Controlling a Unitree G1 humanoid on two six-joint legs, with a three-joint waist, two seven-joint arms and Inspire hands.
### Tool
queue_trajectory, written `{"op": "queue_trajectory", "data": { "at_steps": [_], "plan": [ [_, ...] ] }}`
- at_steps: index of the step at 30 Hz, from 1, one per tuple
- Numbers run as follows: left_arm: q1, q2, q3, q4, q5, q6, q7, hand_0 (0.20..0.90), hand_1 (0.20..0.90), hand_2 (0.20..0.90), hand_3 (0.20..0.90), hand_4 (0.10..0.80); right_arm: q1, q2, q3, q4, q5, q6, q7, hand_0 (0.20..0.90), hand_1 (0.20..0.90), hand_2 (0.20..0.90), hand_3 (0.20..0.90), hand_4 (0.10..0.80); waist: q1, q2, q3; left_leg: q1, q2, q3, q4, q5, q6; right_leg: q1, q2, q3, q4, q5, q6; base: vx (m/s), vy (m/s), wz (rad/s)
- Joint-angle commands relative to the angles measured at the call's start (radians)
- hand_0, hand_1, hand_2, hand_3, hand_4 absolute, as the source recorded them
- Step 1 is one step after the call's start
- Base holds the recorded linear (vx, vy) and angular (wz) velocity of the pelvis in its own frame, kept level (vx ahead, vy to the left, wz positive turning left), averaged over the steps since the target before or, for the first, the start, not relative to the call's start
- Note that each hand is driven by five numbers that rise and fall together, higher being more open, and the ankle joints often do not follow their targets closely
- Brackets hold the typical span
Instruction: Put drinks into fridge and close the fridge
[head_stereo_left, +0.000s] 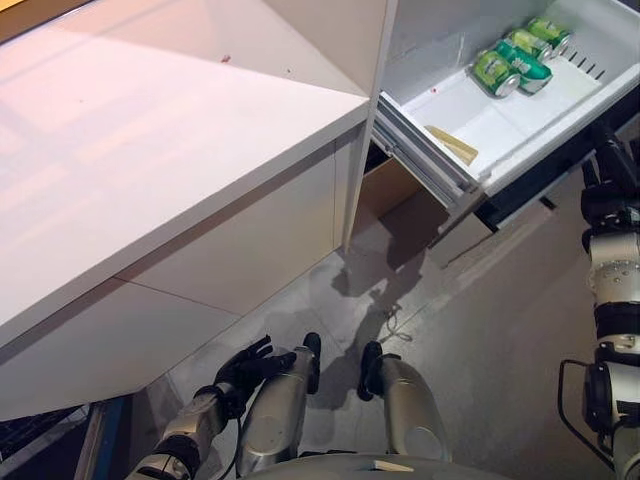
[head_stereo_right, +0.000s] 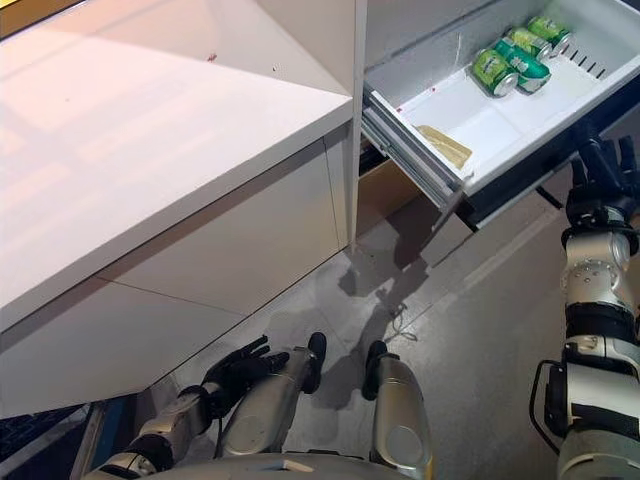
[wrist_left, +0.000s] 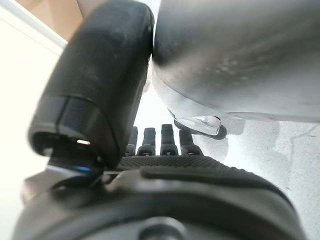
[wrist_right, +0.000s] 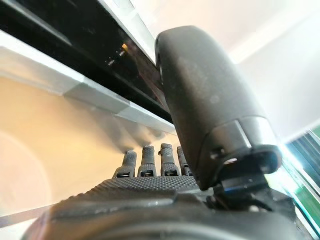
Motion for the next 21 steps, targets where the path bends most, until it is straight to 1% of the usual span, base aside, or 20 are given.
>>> {"op": "queue_trajectory", "data": {
  "at_steps": [1, 5, 6, 13, 18, 19, 21],
  "plan": [
    [0.094, 0.059, -0.059, -0.032, 0.012, -0.002, 0.005, 0.900, 0.900, 0.900, 0.900, 0.800, -0.225, 0.012, 0.156, -0.061, -0.025, 0.006, 0.162, 0.900, 0.900, 0.900, 0.900, 0.800, 0.132, 0.021, -0.019, 0.080, 0.001, -0.034, -0.114, -0.002, 0.035, 0.087, -0.003, -0.025, 0.056, -0.057, -0.022, 0.036, 0.001, 0.27],
    [0.107, 0.065, -0.047, -0.025, 0.020, 0.004, -0.007, 0.900, 0.900, 0.900, 0.900, 0.800, -0.272, 0.011, 0.185, -0.026, -0.046, -0.012, 0.157, 0.900, 0.900, 0.900, 0.900, 0.800, 0.162, 0.031, -0.039, 0.114, -0.002, -0.059, -0.147, 0.010, 0.022, 0.143, -0.019, -0.065, 0.040, -0.073, -0.027, 0.133, 0.003, 0.32],
    [0.111, 0.064, -0.044, -0.024, 0.018, 0.004, -0.006, 0.900, 0.900, 0.900, 0.900, 0.800, -0.275, 0.010, 0.190, -0.021, -0.049, -0.014, 0.159, 0.900, 0.900, 0.900, 0.900, 0.800, 0.164, 0.026, -0.044, 0.129, -0.005, -0.065, -0.147, -0.014, 0.018, 0.160, -0.020, -0.057, 0.043, -0.099, -0.021, 0.211, -0.015, 0.34],
    [0.142, 0.079, -0.027, -0.018, 0.049, 0.014, -0.033, 0.900, 0.900, 0.900, 0.900, 0.800, -0.299, 0.003, 0.208, 0.031, -0.070, -0.024, 0.134, 0.900, 0.900, 0.900, 0.900, 0.800, 0.205, 0.023, -0.077, 0.189, -0.009, -0.096, -0.190, -0.008, 0.006, 0.249, -0.038, -0.100, 0.006, -0.115, -0.015, 0.114, 0.004, 0.35],
    [0.163, 0.082, -0.011, -0.006, 0.085, 0.031, -0.042, 0.900, 0.900, 0.900, 0.900, 0.800, -0.297, -0.005, 0.207, 0.051, -0.080, -0.024, 0.122, 0.900, 0.900, 0.900, 0.900, 0.800, 0.218, 0.014, -0.105, 0.225, -0.013, -0.108, -0.202, -0.017, 0.006, 0.306, -0.037, -0.111, -0.034, -0.113, -0.011, 0.095, 0.023, 0.19],
    [0.166, 0.083, -0.009, -0.004, 0.095, 0.031, -0.045, 0.900, 0.900, 0.900, 0.900, 0.800, -0.296, -0.006, 0.205, 0.054, -0.086, -0.025, 0.120, 0.900, 0.900, 0.900, 0.900, 0.800, 0.219, 0.020, -0.106, 0.220, -0.012, -0.108, -0.204, 0.004, 0.010, 0.306, -0.038, -0.126, -0.044, -0.090, -0.014, -0.012, 0.052, 0.18],
    [0.175, 0.086, -0.008, 0.000, 0.109, 0.034, -0.048, 0.900, 0.900, 0.900, 0.900, 0.800, -0.291, -0.010, 0.207, 0.051, -0.095, -0.037, 0.106, 0.900, 0.900, 0.900, 0.900, 0.800, 0.220, 0.016, -0.112, 0.230, -0.015, -0.108, -0.203, -0.004, 0.013, 0.319, -0.036, -0.124, -0.055, -0.088, -0.012, 0.031, 0.029, 0.07]
  ]
}}
